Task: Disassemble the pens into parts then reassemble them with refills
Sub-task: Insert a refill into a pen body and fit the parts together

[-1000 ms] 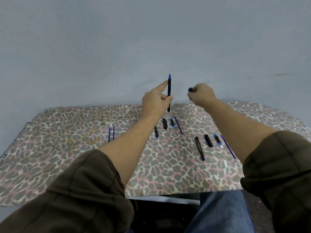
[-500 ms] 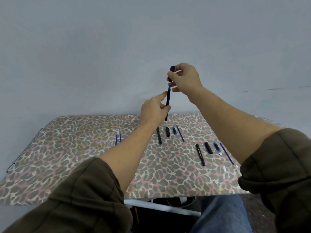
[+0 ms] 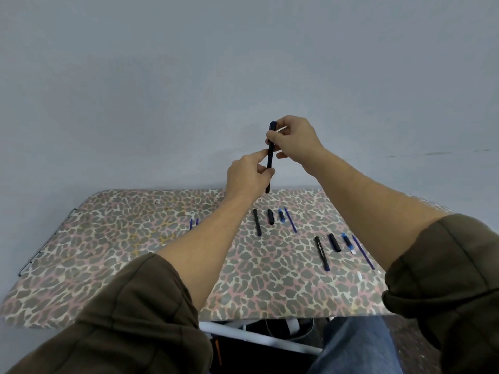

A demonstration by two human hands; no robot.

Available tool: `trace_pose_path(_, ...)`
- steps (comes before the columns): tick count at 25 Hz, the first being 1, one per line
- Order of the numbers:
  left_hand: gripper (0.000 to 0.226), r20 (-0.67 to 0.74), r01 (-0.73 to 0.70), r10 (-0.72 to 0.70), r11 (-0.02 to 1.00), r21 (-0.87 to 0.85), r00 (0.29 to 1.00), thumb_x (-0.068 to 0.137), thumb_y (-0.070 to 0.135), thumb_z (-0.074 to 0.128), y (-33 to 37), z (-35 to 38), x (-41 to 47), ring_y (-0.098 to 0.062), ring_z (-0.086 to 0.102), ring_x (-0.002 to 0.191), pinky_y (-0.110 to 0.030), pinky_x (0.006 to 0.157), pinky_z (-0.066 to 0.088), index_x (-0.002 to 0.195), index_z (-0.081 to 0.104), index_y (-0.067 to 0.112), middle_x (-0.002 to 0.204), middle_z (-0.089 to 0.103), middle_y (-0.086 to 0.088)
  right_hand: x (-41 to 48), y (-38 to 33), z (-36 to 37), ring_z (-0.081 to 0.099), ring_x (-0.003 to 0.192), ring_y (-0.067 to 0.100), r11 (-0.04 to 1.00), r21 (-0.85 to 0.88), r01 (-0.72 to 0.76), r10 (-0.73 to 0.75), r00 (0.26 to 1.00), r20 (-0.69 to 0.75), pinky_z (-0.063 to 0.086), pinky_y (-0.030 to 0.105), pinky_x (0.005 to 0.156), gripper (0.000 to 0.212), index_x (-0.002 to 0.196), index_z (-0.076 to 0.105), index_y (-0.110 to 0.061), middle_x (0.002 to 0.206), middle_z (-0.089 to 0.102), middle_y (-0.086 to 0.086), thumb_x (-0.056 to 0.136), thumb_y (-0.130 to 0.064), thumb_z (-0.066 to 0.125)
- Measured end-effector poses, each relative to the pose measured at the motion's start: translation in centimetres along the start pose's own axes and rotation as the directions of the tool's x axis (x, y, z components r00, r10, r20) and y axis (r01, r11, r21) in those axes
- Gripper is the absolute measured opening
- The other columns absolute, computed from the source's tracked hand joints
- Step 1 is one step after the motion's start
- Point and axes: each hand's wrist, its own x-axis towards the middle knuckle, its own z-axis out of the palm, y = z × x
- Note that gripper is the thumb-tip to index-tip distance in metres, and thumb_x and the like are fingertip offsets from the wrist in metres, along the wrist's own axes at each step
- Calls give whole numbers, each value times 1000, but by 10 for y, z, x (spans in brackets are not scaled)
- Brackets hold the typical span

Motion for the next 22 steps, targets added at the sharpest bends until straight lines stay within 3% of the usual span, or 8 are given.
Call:
trace_pose_path(4,32,-33,14,-14,1000,-9,999,92,27,72,1,-6,1,-12,68,76,-27,79,54,124,72,27,91,79,5,-3,0,5,79,88,20,1000,-11,4,-3,999,39,59,29,67,11,106,67,-17,91,80,2,96,-15,66)
trace_pose_path(8,26,-48,9,-10,1000,-11,999,92,27,71,1,-9,0,-14,69,83,-25,76,49,118,76,26,93,79,4,-8,-1,8,78,90,21,999,-26,17,-16,998,57,62,34,72,17,112,66,-16,91,80,3,96,-15,65)
trace_pose_path(10,22,-66,12,-13,1000,-15,998,92,27,71,1,-11,0,-13,69,83,-24,76,48,113,77,24,92,78,4,-12,0,10,77,92,23,995,-88,55,-48,996,76,65,37,76,37,131,60,-17,95,79,2,95,-14,68)
trace_pose_path(12,16,-86,14,-16,1000,-25,996,93,29,70,1,-14,2,-13,69,79,-25,71,50,104,79,24,85,77,6,-16,1,11,75,87,23,983,-146,108,-89,987,131,65,33,73,71,157,38,-25,98,75,-4,94,-15,71)
trace_pose_path(15,12,-80,-1,1,1000,-7,997,92,28,69,1,-18,3,-14,68,70,-22,61,49,95,80,23,72,73,9,-20,1,12,75,81,22,956,-220,195,-147,965,218,64,29,66,96,166,13,-37,101,69,-10,94,-16,73)
trace_pose_path(20,8,-77,13,-12,1000,13,997,90,25,70,1,-22,5,-2,65,62,-15,54,42,87,78,24,64,70,11,-19,-3,19,73,68,19,917,-341,206,-167,976,142,61,25,64,85,162,29,-37,106,75,0,92,-15,72)
trace_pose_path(22,11,-100,32,-32,999,0,994,88,18,69,2,-24,6,6,62,58,-11,51,40,86,76,25,60,67,15,-18,-4,26,69,77,18,904,-366,221,-197,975,101,52,20,64,83,160,33,-35,102,75,0,91,-14,72)
